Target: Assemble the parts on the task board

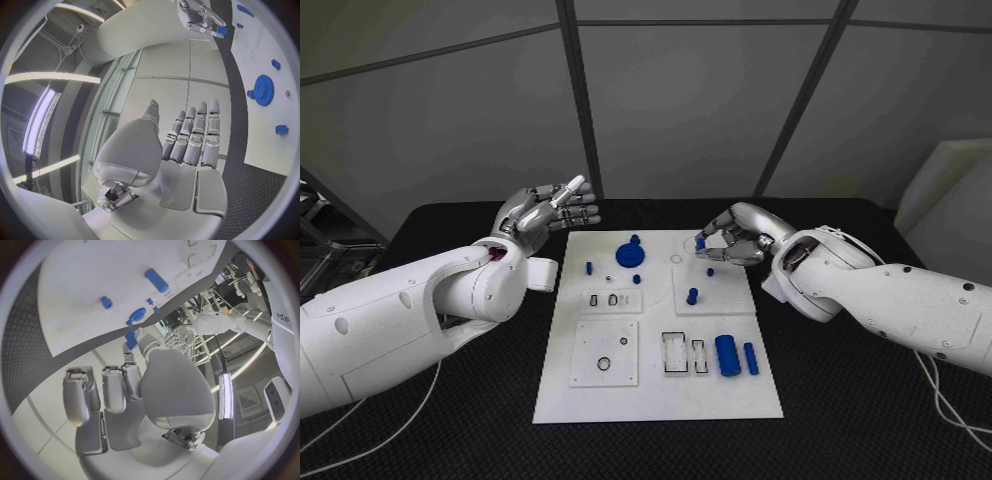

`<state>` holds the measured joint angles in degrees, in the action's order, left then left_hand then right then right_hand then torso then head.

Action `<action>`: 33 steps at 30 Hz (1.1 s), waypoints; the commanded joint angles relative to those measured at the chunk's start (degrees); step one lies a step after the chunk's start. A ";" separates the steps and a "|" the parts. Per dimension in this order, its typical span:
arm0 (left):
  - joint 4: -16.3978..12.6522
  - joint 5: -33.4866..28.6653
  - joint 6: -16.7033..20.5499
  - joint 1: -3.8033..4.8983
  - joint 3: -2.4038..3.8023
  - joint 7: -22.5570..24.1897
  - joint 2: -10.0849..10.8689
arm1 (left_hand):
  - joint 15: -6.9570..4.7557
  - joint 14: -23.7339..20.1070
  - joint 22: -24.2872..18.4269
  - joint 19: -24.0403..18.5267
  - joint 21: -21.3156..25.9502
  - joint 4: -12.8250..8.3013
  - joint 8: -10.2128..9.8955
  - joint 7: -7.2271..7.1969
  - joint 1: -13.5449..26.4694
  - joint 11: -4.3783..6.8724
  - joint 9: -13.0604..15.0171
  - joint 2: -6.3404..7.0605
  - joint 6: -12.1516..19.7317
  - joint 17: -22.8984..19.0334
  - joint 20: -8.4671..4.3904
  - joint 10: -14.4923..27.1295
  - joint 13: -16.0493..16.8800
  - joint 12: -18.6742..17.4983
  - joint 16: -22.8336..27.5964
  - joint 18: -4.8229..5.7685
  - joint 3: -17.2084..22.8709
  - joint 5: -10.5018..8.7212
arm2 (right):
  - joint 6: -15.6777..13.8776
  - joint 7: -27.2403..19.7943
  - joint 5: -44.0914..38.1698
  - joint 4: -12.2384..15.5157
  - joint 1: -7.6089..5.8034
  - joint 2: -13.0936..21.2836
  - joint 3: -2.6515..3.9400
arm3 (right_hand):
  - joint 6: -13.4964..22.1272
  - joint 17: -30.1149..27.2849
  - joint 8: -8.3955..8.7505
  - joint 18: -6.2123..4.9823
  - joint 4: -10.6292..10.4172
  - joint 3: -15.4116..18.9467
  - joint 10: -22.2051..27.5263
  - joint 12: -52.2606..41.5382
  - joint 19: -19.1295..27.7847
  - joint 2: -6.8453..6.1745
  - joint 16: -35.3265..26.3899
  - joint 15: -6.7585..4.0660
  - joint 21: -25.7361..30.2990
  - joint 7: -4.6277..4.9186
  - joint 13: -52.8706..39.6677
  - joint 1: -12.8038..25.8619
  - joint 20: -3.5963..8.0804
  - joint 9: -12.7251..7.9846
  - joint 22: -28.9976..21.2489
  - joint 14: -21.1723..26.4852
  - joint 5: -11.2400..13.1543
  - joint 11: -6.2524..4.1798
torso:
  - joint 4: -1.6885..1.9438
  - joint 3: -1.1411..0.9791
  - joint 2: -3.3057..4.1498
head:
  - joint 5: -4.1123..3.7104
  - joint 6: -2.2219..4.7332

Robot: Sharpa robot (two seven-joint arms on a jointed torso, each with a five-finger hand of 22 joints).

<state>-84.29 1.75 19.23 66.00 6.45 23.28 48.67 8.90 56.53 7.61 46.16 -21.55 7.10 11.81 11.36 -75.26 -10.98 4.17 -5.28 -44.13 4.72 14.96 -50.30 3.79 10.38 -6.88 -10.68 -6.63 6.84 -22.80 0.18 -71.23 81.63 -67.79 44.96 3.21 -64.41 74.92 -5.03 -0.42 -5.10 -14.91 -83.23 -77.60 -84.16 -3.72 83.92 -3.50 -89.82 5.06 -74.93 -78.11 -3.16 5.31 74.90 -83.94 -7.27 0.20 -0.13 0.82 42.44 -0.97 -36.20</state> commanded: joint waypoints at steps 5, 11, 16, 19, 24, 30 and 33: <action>0.28 0.29 -0.76 0.06 -0.07 0.21 -0.49 | 0.14 -0.01 -0.08 0.34 0.04 -0.31 -0.36 1.75 -0.40 -0.08 -0.07 -0.25 -0.32 -0.09 0.01 -0.36 0.01 -0.24 0.23 0.31 0.06 0.15 | 0.20 4.15 -5.97 3.30 -0.09 -4.05 0.10 | -1.10 3.62 -0.16 0.42 0.38 0.03 -0.04 -0.39 -5.84 0.64 0.26 -0.36 -0.18 -0.53 -2.31 0.13 0.45 0.13 15.10 -3.67 -0.37 -0.19 | 0.05 0.13 -0.88 | 1.10 -1.00; 0.58 0.29 -0.94 0.04 -0.20 0.10 -1.08 | 0.14 -0.01 -0.08 0.34 0.04 -0.31 -0.36 1.75 -0.40 -0.08 -0.07 -0.25 -0.32 -0.09 0.01 -0.36 0.01 -0.24 0.23 0.31 0.06 0.15 | 0.62 9.73 -10.86 2.58 0.27 -8.98 0.02 | -1.07 3.67 0.00 0.42 0.41 0.09 -0.10 -0.47 -5.84 0.61 0.29 -0.40 -0.18 -0.58 -2.40 0.53 0.50 0.14 15.10 -3.68 -0.54 -0.23 | 0.38 0.35 -1.29 | 1.47 -1.42; 0.84 0.29 -0.99 -0.08 -0.32 0.03 -1.37 | 0.14 0.01 -0.10 0.35 0.05 -0.33 -0.38 1.72 -0.40 -0.07 -0.07 -0.29 -0.33 -0.09 0.01 -0.38 0.01 -0.27 0.26 0.31 0.06 0.14 | 0.97 12.62 -14.77 1.74 0.74 -12.09 -0.09 | -1.17 3.66 0.05 0.42 0.64 0.01 -0.13 -0.52 -5.84 0.62 0.28 -0.44 -0.18 -0.65 -2.46 0.52 0.54 0.17 15.10 -3.67 -0.77 -0.30 | 0.22 0.25 -1.19 | 1.98 -1.56; 0.90 0.29 -1.02 -0.12 -0.35 0.00 -1.45 | 0.14 0.01 -0.10 0.35 0.05 -0.33 -0.38 1.72 -0.40 -0.07 -0.07 -0.29 -0.33 -0.09 0.01 -0.38 0.01 -0.27 0.26 0.31 0.06 0.14 | 1.46 13.65 -17.03 1.53 0.93 -13.33 -0.90 | -1.20 3.64 0.10 0.42 0.72 0.01 -0.16 -0.55 -5.84 0.59 0.27 -0.47 -0.18 -0.65 -2.49 0.64 0.57 0.19 15.10 -3.67 -0.95 -0.31 | 0.20 0.22 -1.14 | 2.16 -1.66; 0.93 0.29 -1.06 -0.15 -0.38 0.01 -1.54 | 0.13 0.01 -0.10 0.35 0.05 -0.34 -0.39 1.71 -0.39 -0.06 -0.07 -0.31 -0.34 -0.09 0.01 -0.38 0.01 -0.28 0.27 0.31 0.05 0.13 | 2.11 14.85 -19.08 0.87 1.16 -15.02 -1.84 | -1.33 3.57 0.36 0.42 1.14 -0.04 -0.15 -0.51 -5.84 0.41 0.23 -0.54 -0.18 -0.71 -2.48 1.11 0.66 0.27 15.10 -3.65 -1.99 -0.38 | 0.16 0.19 -1.13 | 2.60 -1.84; 0.94 0.29 -1.16 -0.16 -0.39 0.05 -1.68 | 0.13 0.02 -0.11 0.36 0.05 -0.34 -0.39 1.71 -0.38 -0.05 -0.08 -0.31 -0.34 -0.09 0.01 -0.39 0.01 -0.29 0.28 0.31 0.04 0.12 | 2.61 15.37 -19.87 0.43 1.67 -16.36 -2.32 | -1.47 3.46 0.63 0.42 1.65 -0.27 -0.11 -0.44 -5.84 0.29 0.16 -0.59 -0.18 -0.73 -2.44 1.49 0.73 0.36 15.10 -3.62 -3.39 -0.41 | 0.25 0.17 -1.12 | 3.04 -2.25; 0.95 0.29 -1.15 -0.17 -0.39 0.04 -1.71 | 0.13 0.02 -0.11 0.36 0.05 -0.34 -0.39 1.71 -0.38 -0.05 -0.08 -0.31 -0.34 -0.09 0.01 -0.39 0.01 -0.29 0.28 0.31 0.04 0.12 | 2.90 15.52 -20.21 0.13 2.02 -17.01 -2.43 | -1.49 3.41 0.67 0.42 1.70 -0.29 -0.11 -0.42 -5.84 0.26 0.13 -0.60 -0.18 -0.73 -2.43 1.57 0.73 0.38 15.10 -3.61 -3.55 -0.41 | 0.17 0.13 -1.11 | 3.47 -2.57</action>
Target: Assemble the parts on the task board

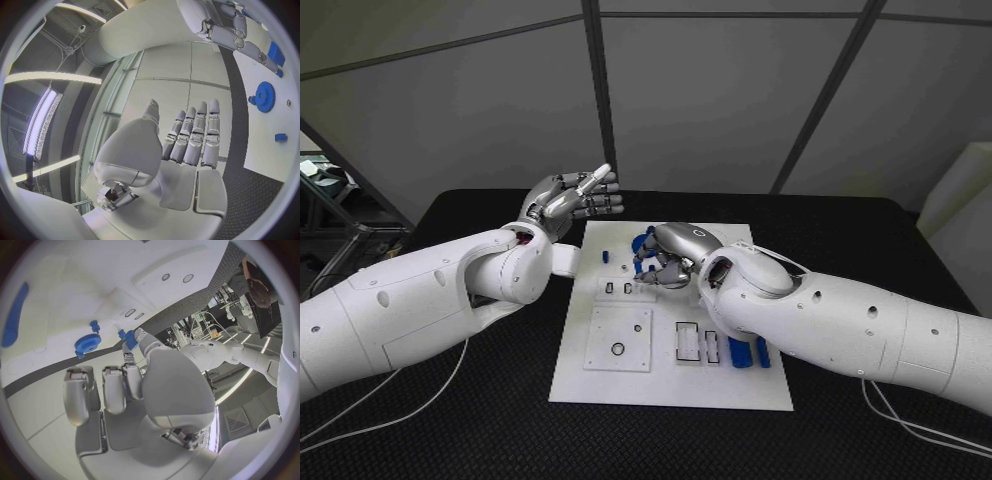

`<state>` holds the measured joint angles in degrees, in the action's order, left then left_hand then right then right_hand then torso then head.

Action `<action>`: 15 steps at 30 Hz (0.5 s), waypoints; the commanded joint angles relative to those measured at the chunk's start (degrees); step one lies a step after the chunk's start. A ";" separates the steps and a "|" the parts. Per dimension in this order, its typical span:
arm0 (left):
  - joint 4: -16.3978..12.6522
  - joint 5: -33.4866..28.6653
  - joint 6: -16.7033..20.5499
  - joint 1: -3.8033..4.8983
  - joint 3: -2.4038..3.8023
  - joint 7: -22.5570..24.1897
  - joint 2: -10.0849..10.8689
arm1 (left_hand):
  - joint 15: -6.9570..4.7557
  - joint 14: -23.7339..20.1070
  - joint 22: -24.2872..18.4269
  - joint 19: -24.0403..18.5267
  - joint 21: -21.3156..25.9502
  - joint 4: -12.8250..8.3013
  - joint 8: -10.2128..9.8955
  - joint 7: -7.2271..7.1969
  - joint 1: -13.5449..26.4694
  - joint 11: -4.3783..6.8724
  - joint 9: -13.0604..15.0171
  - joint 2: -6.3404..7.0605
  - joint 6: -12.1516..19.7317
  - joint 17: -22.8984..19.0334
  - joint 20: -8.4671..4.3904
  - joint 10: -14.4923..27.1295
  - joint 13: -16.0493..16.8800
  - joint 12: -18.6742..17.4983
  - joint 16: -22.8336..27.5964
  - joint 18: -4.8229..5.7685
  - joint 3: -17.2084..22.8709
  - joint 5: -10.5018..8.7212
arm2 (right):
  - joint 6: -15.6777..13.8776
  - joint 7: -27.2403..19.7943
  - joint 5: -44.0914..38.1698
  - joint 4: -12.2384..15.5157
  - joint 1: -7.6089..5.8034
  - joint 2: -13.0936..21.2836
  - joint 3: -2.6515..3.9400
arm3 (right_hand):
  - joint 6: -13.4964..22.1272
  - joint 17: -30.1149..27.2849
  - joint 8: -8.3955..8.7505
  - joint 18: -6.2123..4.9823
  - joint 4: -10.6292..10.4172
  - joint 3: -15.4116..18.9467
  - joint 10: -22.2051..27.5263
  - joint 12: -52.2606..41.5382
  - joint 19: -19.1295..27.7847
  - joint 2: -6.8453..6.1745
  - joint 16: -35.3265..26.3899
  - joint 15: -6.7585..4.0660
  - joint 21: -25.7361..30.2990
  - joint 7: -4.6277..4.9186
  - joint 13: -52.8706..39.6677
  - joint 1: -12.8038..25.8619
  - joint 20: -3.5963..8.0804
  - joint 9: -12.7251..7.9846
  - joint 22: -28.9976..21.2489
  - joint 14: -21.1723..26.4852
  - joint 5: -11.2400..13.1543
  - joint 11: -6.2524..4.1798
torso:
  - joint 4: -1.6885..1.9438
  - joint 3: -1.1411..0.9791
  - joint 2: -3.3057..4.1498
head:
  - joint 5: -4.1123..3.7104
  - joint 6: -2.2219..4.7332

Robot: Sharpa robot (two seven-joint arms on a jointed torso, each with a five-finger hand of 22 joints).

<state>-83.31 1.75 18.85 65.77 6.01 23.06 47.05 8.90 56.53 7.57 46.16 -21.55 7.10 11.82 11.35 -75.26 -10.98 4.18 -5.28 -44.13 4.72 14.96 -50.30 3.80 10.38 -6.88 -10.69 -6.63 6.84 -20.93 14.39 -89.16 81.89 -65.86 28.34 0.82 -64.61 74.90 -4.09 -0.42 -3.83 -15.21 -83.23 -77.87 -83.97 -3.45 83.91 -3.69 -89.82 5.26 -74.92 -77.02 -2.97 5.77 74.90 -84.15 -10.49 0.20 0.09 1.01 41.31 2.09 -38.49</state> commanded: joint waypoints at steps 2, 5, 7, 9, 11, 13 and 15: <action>-0.04 0.28 -0.78 0.06 0.05 0.26 -0.10 | 0.14 0.02 -0.07 0.36 0.05 -0.34 -0.40 1.71 -0.38 -0.05 -0.09 -0.31 -0.34 -0.09 0.01 -0.38 0.01 -0.29 0.28 0.32 0.04 0.12 | 1.17 1.39 -2.41 -0.25 0.23 -0.59 -0.07 | -1.29 3.43 -0.27 0.42 0.44 0.02 -0.11 -0.14 -6.03 -0.02 0.14 -0.40 -0.18 -0.93 -2.44 0.50 0.55 -0.08 15.10 -3.41 -0.36 -0.41 | -0.02 -0.07 0.06 | 0.49 -0.30; -0.09 0.28 -0.82 0.06 0.04 0.26 -0.12 | 0.14 0.02 -0.07 0.36 0.05 -0.34 -0.40 1.71 -0.38 -0.05 -0.09 -0.31 -0.34 -0.09 0.01 -0.38 0.01 -0.29 0.28 0.32 0.04 0.12 | 1.52 1.58 -2.64 -0.55 0.57 -0.98 -0.17 | -1.30 3.43 -0.24 0.42 0.48 0.03 -0.11 -0.14 -6.03 -0.07 0.14 -0.40 -0.18 -0.92 -2.44 0.57 0.55 -0.07 15.10 -3.41 -0.44 -0.41 | 0.12 -0.04 0.02 | 0.52 -0.48; -0.09 0.28 -0.82 0.06 0.04 0.25 -0.10 | 0.14 0.02 -0.07 0.36 0.05 -0.34 -0.40 1.71 -0.38 -0.05 -0.09 -0.31 -0.34 -0.09 0.01 -0.38 0.01 -0.29 0.28 0.32 0.04 0.12 | 1.78 1.72 -2.75 -0.74 0.74 -1.18 -0.24 | -1.30 3.39 -0.22 0.42 0.49 0.04 -0.09 -0.11 -6.03 -0.11 0.11 -0.40 -0.18 -0.91 -2.41 0.65 0.55 -0.07 15.10 -3.39 -0.49 -0.40 | 0.06 -0.04 -0.02 | 0.57 -0.52; -0.06 0.28 -0.81 0.06 0.04 0.24 -0.08 | 0.14 0.02 -0.07 0.36 0.05 -0.34 -0.40 1.71 -0.38 -0.05 -0.09 -0.31 -0.34 -0.09 0.01 -0.38 0.01 -0.29 0.28 0.32 0.04 0.12 | 1.99 1.84 -2.84 -0.91 0.85 -1.32 -0.30 | -1.30 3.37 -0.21 0.42 0.50 0.05 -0.08 -0.10 -6.03 -0.13 0.10 -0.40 -0.18 -0.91 -2.40 0.68 0.55 -0.06 15.10 -3.39 -0.52 -0.40 | -0.05 -0.08 -0.04 | 0.75 -0.56; -0.03 0.28 -0.81 0.06 0.04 0.24 -0.07 | 0.14 0.02 -0.07 0.36 0.05 -0.34 -0.40 1.71 -0.38 -0.05 -0.09 -0.31 -0.34 -0.09 0.01 -0.38 0.01 -0.29 0.28 0.32 0.04 0.12 | 2.20 1.95 -2.91 -1.10 0.93 -1.44 -0.34 | -1.30 3.37 -0.21 0.42 0.50 0.05 -0.08 -0.10 -6.03 -0.13 0.10 -0.40 -0.18 -0.91 -2.40 0.68 0.55 -0.06 15.10 -3.39 -0.52 -0.40 | -0.07 -0.07 -0.02 | 0.81 -0.60; -0.02 0.28 -0.83 0.06 0.04 0.24 -0.09 | 0.14 0.02 -0.07 0.36 0.05 -0.34 -0.40 1.71 -0.38 -0.05 -0.09 -0.31 -0.34 -0.09 0.01 -0.38 0.01 -0.29 0.28 0.32 0.04 0.12 | 2.38 2.01 -2.95 -1.27 0.99 -1.55 -0.37 | -1.31 3.30 -0.17 0.42 0.51 0.08 -0.07 -0.08 -6.03 -0.20 0.07 -0.40 -0.18 -0.90 -2.38 0.82 0.55 -0.06 15.10 -3.38 -0.58 -0.39 | -0.08 -0.05 0.00 | 0.87 -0.67; -0.01 0.28 -0.86 0.06 0.04 0.24 -0.14 | 0.14 0.02 -0.07 0.36 0.05 -0.34 -0.40 1.71 -0.38 -0.05 -0.09 -0.31 -0.34 -0.09 0.01 -0.38 0.01 -0.29 0.28 0.32 0.04 0.12 | 2.62 2.03 -2.97 -1.41 1.07 -1.66 -0.39 | -1.31 3.29 -0.16 0.42 0.51 0.08 -0.06 -0.06 -6.03 -0.22 0.06 -0.40 -0.18 -0.89 -2.37 0.86 0.55 -0.05 15.10 -3.37 -0.58 -0.39 | -0.08 -0.03 0.00 | 0.90 -0.69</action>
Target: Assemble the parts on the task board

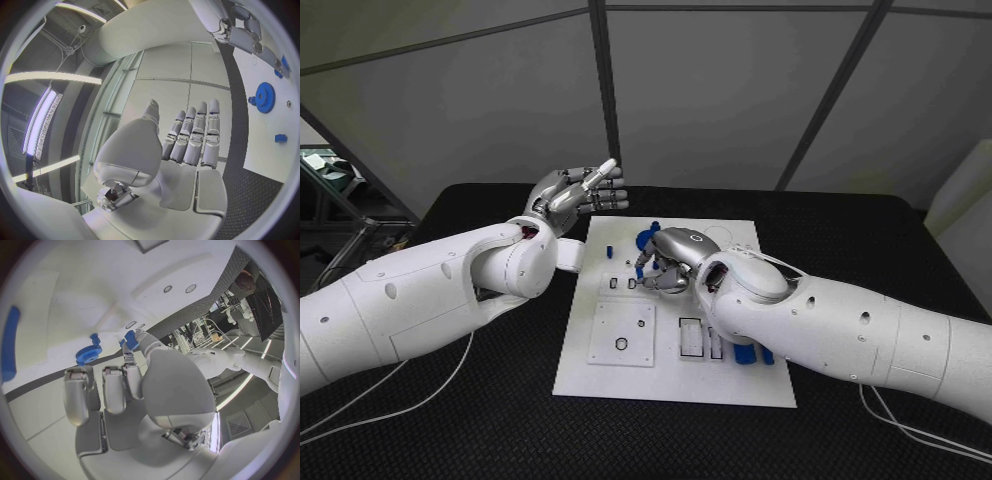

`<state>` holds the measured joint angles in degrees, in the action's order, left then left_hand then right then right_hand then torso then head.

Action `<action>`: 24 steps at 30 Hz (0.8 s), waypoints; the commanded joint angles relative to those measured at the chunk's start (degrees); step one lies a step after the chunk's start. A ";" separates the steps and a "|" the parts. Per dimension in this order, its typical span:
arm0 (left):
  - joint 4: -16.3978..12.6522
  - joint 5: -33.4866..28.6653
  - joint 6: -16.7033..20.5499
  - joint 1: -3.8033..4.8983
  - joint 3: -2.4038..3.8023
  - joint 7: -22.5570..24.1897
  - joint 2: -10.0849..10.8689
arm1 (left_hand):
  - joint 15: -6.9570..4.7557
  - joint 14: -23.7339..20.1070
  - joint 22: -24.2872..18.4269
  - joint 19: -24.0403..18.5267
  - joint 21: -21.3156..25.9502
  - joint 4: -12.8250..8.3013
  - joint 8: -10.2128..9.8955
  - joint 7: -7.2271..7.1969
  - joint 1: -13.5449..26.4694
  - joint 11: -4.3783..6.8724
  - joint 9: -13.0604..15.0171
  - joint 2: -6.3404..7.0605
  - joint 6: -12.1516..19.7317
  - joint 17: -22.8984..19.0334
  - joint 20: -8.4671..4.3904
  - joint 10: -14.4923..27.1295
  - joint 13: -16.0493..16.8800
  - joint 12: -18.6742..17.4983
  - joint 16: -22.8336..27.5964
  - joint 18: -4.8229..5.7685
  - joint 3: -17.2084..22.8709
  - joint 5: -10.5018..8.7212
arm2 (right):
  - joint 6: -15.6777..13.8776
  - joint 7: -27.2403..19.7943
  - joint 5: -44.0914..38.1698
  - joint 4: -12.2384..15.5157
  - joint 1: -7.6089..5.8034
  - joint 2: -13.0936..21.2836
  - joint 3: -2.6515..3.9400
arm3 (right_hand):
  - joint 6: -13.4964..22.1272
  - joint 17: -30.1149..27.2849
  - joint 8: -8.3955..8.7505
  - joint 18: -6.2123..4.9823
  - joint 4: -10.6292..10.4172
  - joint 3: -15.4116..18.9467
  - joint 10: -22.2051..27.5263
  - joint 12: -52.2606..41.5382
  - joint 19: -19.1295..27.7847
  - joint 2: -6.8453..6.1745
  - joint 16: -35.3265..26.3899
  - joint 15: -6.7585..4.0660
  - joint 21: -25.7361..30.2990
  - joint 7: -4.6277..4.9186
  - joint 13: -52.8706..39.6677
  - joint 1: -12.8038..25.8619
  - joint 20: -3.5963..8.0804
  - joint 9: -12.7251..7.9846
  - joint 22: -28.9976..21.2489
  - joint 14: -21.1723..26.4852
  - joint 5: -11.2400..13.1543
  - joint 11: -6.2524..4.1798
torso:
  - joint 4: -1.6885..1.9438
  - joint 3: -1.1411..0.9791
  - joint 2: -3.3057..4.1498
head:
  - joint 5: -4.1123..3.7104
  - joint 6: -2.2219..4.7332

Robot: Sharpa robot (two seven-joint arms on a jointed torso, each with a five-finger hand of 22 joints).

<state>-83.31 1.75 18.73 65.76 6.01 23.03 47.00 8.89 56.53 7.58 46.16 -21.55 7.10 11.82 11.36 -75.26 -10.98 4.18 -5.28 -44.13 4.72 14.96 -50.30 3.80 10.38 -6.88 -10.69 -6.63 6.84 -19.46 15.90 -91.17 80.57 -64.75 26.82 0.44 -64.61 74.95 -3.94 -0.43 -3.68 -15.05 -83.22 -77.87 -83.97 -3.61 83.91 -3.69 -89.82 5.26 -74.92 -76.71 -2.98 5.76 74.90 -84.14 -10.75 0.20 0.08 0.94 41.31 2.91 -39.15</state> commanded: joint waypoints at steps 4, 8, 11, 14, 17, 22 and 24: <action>0.02 0.28 -0.79 0.07 0.05 0.25 -0.18 | 0.14 0.02 -0.07 0.36 0.05 -0.34 -0.40 1.71 -0.38 -0.05 -0.09 -0.31 -0.34 -0.09 0.01 -0.39 0.01 -0.29 0.28 0.31 0.04 0.12 | 1.59 0.56 -0.98 -0.28 0.24 -0.39 -0.04 | -1.31 3.17 -0.26 0.43 0.35 -0.02 -0.03 -0.02 -6.03 -0.17 0.02 -0.39 -0.18 -0.88 -2.34 0.77 0.56 -0.03 15.10 -3.36 -0.36 -0.38 | -0.03 -0.01 0.01 | 0.21 -0.15; 0.09 0.28 -0.81 0.06 0.05 0.23 -0.20 | 0.14 0.02 -0.07 0.36 0.05 -0.34 -0.40 1.71 -0.38 -0.05 -0.09 -0.31 -0.34 -0.09 0.01 -0.39 0.01 -0.29 0.28 0.31 0.04 0.12 | 1.91 0.58 -0.99 -0.52 0.48 -0.56 -0.06 | -1.31 3.10 -0.21 0.43 0.33 0.01 0.01 0.05 -6.03 -0.23 -0.02 -0.39 -0.18 -0.86 -2.27 0.99 0.55 -0.03 15.10 -3.34 -0.39 -0.36 | 0.01 -0.02 -0.03 | 0.22 -0.24; 0.11 0.28 -0.83 0.06 0.05 0.22 -0.21 | 0.14 0.02 -0.07 0.36 0.05 -0.34 -0.40 1.71 -0.38 -0.05 -0.09 -0.31 -0.34 -0.09 0.01 -0.39 0.01 -0.29 0.28 0.31 0.04 0.12 | 2.14 0.57 -0.99 -0.69 0.57 -0.62 -0.07 | -1.31 3.09 -0.20 0.43 0.33 0.02 0.02 0.05 -6.03 -0.24 -0.03 -0.39 -0.18 -0.86 -2.27 1.01 0.55 -0.02 15.10 -3.34 -0.39 -0.36 | 0.00 0.01 -0.02 | 0.27 -0.26; 0.14 0.28 -0.85 0.06 0.05 0.21 -0.23 | 0.14 0.02 -0.07 0.36 0.05 -0.34 -0.40 1.71 -0.38 -0.05 -0.09 -0.31 -0.34 -0.09 0.01 -0.39 0.01 -0.29 0.28 0.31 0.04 0.12 | 2.39 0.55 -0.99 -0.87 0.64 -0.70 -0.08 | -1.30 3.06 -0.17 0.43 0.32 0.04 0.03 0.06 -6.03 -0.28 -0.05 -0.38 -0.18 -0.86 -2.26 1.12 0.55 -0.02 15.10 -3.33 -0.40 -0.35 | -0.03 0.00 0.00 | 0.38 -0.26; 0.18 0.28 -0.88 0.06 0.04 0.19 -0.27 | 0.14 0.02 -0.07 0.36 0.05 -0.34 -0.40 1.71 -0.38 -0.05 -0.09 -0.31 -0.34 -0.09 0.01 -0.39 0.01 -0.29 0.28 0.31 0.04 0.12 | 2.55 0.61 -0.99 -0.98 0.80 -0.78 -0.08 | -1.28 3.08 -0.14 0.43 0.30 0.06 0.04 0.08 -6.03 -0.31 -0.04 -0.38 -0.18 -0.85 -2.25 1.25 0.55 -0.02 15.10 -3.33 -0.41 -0.35 | -0.06 0.00 -0.02 | 0.43 -0.30; 0.25 0.28 -0.95 0.05 0.04 0.16 -0.33 | 0.14 0.02 -0.07 0.36 0.05 -0.34 -0.40 1.71 -0.38 -0.05 -0.09 -0.31 -0.34 -0.09 0.01 -0.39 0.01 -0.29 0.28 0.31 0.04 0.12 | 2.76 0.67 -1.00 -1.08 1.01 -0.93 -0.08 | -1.28 3.08 -0.14 0.43 0.30 0.06 0.04 0.08 -6.03 -0.31 -0.04 -0.38 -0.18 -0.85 -2.25 1.25 0.55 -0.02 15.10 -3.33 -0.41 -0.35 | -0.04 -0.03 -0.02 | 0.43 -0.32; 0.27 0.28 -0.96 0.05 0.04 0.16 -0.34 | 0.14 0.02 -0.07 0.36 0.05 -0.34 -0.40 1.71 -0.38 -0.05 -0.09 -0.31 -0.34 -0.09 0.01 -0.39 0.01 -0.29 0.28 0.31 0.04 0.12 | 2.85 0.70 -1.00 -1.13 1.06 -0.96 -0.08 | -1.23 2.99 -0.08 0.43 0.29 0.07 0.05 0.09 -6.03 -0.35 -0.09 -0.37 -0.18 -0.84 -2.24 1.36 0.54 -0.03 15.10 -3.31 -0.42 -0.34 | -0.01 -0.03 0.00 | 0.43 -0.38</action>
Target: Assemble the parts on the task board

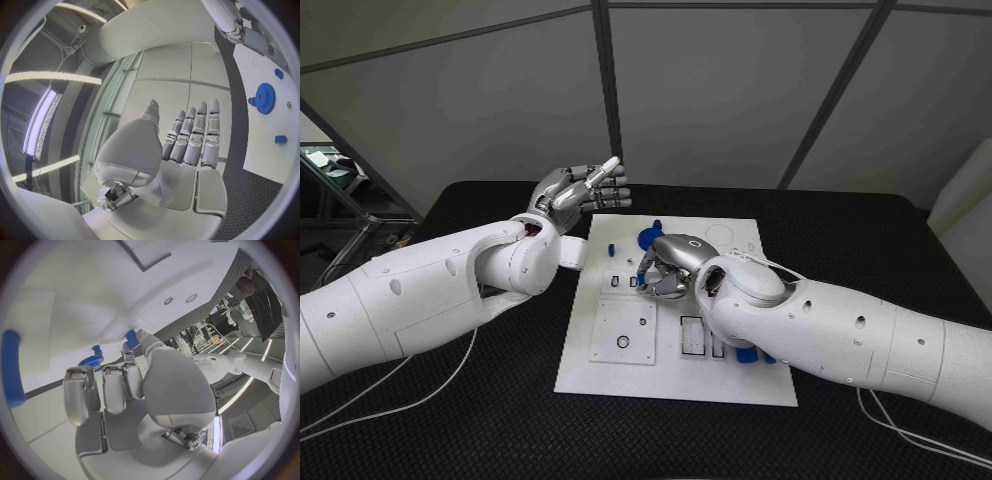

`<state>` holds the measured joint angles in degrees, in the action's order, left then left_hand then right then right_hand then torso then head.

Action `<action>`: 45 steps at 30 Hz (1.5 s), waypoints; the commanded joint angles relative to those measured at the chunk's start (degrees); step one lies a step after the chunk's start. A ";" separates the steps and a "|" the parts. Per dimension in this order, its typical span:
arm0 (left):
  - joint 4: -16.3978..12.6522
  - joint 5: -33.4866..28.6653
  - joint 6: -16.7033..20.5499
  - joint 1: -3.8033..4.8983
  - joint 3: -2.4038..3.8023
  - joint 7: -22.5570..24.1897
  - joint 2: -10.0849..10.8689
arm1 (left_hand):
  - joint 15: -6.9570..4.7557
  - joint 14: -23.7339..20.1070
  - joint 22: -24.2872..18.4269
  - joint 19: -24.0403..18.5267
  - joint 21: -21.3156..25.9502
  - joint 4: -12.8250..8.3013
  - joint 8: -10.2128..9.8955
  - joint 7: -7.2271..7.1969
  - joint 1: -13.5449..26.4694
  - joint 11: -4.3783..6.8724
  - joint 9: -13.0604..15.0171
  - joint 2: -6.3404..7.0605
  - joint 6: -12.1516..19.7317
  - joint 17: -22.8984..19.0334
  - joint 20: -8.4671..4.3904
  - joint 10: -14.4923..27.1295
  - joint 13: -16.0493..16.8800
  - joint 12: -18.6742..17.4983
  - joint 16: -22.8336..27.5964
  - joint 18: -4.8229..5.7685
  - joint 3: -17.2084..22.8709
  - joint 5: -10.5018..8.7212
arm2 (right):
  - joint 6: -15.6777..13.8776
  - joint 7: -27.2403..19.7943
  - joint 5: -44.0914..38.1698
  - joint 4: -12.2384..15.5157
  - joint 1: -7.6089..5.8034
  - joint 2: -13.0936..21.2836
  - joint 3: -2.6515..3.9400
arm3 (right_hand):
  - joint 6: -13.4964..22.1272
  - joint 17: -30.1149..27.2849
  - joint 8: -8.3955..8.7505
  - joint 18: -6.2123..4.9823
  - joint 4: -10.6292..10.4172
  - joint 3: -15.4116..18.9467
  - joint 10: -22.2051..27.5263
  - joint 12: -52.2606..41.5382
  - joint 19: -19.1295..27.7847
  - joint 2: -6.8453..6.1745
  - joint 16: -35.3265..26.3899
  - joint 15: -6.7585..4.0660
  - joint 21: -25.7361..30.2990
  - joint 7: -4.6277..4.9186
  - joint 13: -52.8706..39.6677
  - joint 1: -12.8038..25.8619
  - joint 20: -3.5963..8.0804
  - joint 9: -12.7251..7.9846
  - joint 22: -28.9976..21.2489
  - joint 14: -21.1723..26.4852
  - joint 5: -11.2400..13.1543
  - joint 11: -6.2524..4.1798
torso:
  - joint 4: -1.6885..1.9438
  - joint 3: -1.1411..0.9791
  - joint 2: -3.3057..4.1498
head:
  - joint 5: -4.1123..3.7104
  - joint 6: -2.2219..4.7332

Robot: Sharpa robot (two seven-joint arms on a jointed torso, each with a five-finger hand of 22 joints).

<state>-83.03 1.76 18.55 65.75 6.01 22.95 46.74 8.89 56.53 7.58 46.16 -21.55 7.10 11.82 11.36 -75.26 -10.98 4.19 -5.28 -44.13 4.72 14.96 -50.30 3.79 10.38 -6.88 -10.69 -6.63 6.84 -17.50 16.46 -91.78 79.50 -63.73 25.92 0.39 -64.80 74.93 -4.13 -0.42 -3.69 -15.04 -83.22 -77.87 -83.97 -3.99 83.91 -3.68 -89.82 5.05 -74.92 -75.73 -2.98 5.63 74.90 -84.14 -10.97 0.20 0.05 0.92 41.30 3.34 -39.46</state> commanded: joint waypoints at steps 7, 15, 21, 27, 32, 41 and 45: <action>0.04 0.28 -0.81 0.05 0.04 0.20 -0.10 | 0.14 0.02 -0.08 0.36 0.05 -0.34 -0.40 1.71 -0.38 -0.05 -0.09 -0.31 -0.34 -0.09 0.01 -0.39 0.01 -0.29 0.28 0.31 0.04 0.12 | 1.23 0.32 -0.43 -0.29 0.10 -0.06 -0.03 | -0.98 2.95 0.17 0.42 0.30 0.07 0.09 0.16 -6.03 -0.02 -0.12 -0.37 -0.18 -0.61 -2.18 0.50 0.54 0.09 15.10 -3.30 -0.21 -0.33 | -0.02 0.03 0.00 | 0.10 -0.19; 0.12 0.28 -0.86 0.04 0.04 0.19 -0.13 | 0.14 0.02 -0.08 0.36 0.05 -0.34 -0.40 1.71 -0.38 -0.05 -0.09 -0.31 -0.34 -0.09 0.01 -0.39 0.01 -0.29 0.28 0.31 0.04 0.12 | 2.01 0.89 -0.91 -0.41 0.12 -0.02 -0.03 | -0.72 2.66 0.35 0.42 0.35 0.13 0.24 0.37 -6.03 -0.27 -0.29 -0.32 -0.18 -0.51 -1.98 0.86 0.52 0.05 15.10 -3.23 -0.22 -0.26 | 0.01 0.01 0.02 | 0.09 -0.36; 0.16 0.28 -0.88 0.02 0.04 0.18 -0.15 | 0.14 0.02 -0.08 0.36 0.05 -0.34 -0.40 1.71 -0.38 -0.05 -0.09 -0.31 -0.34 -0.09 0.01 -0.39 0.01 -0.29 0.28 0.31 0.04 0.12 | 2.19 1.13 -1.35 -0.37 0.12 0.06 -0.03 | -0.52 2.49 0.45 0.41 0.42 0.15 0.35 0.53 -5.99 -0.45 -0.39 -0.29 -0.14 -0.45 -1.83 1.00 0.49 0.02 15.02 -3.19 -0.23 -0.21 | 0.05 0.02 0.01 | 0.09 -0.45; 0.17 0.28 -0.86 0.00 0.04 0.17 -0.13 | 0.11 0.03 -0.16 0.36 0.08 -0.41 -0.52 1.65 -0.28 0.05 -0.13 -0.33 -0.31 -0.09 0.00 -0.40 0.00 -0.45 0.45 0.31 -0.10 0.01 | 2.40 1.25 -1.50 -0.36 0.12 0.07 -0.03 | -0.29 2.43 0.53 0.39 0.55 0.16 0.42 0.62 -5.95 -0.68 -0.43 -0.24 -0.11 -0.34 -1.76 1.11 0.46 -0.02 14.96 -3.17 -0.24 -0.13 | -0.01 0.02 0.02 | 0.10 -0.51; 0.17 0.28 -0.87 0.00 0.04 0.15 -0.14 | 0.11 0.03 -0.16 0.36 0.08 -0.41 -0.52 1.65 -0.28 0.05 -0.13 -0.33 -0.31 -0.09 0.00 -0.40 0.00 -0.45 0.45 0.31 -0.10 0.01 | 1.97 1.18 -1.55 -0.36 0.12 0.04 -0.03 | 0.10 2.30 0.61 0.38 0.61 0.21 0.52 0.74 -5.91 -0.97 -0.52 -0.15 -0.08 -0.18 -1.66 1.44 0.39 -0.10 14.91 -3.14 -0.24 0.01 | 0.00 0.03 0.02 | 0.10 -0.57; 0.20 0.28 -0.85 -0.01 0.04 0.16 -0.14 | 0.11 0.03 -0.17 0.36 0.09 -0.42 -0.55 1.66 -0.26 0.04 -0.13 -0.34 -0.30 -0.09 0.00 -0.40 0.00 -0.48 0.48 0.31 -0.12 0.00 | 1.75 1.20 -1.56 -0.54 0.12 -0.09 -0.04 | 2.57 1.52 0.71 0.22 0.60 0.58 1.33 1.95 -5.52 -2.28 -1.02 0.31 0.27 0.53 -0.51 2.86 -0.01 -0.63 14.28 -2.95 -0.11 0.62 | 0.01 0.03 0.02 | 0.02 -0.64; 0.26 0.28 -0.88 -0.01 0.04 0.15 -0.17 | 0.11 0.03 -0.17 0.36 0.09 -0.42 -0.55 1.66 -0.26 0.04 -0.13 -0.34 -0.30 -0.09 0.00 -0.40 0.00 -0.48 0.48 0.31 -0.12 0.00 | 1.66 1.21 -1.56 -0.60 0.12 -0.14 -0.04 | 3.31 1.38 0.69 0.20 0.60 0.67 1.52 2.23 -5.46 -2.62 -1.12 0.45 0.32 0.71 -0.25 3.20 -0.14 -0.77 14.19 -2.92 0.00 0.78 | 0.00 0.04 0.02 | 0.01 -0.67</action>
<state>-82.75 1.76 18.34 65.67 6.00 22.83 46.65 8.90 56.53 7.48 46.15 -21.55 6.94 11.42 11.36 -75.26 -10.98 4.11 -5.28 -44.13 4.72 14.96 -50.30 3.80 10.09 -6.64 -10.69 -6.79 6.84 -16.54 17.26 -92.95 78.94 -63.55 25.85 0.39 -61.96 74.91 -3.55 -0.43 -3.07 -14.72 -82.08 -75.87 -83.97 -6.68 83.03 -3.68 -89.82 5.71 -74.92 -73.04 -2.98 4.95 74.90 -84.14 -10.99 0.92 0.05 0.94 41.31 3.36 -40.09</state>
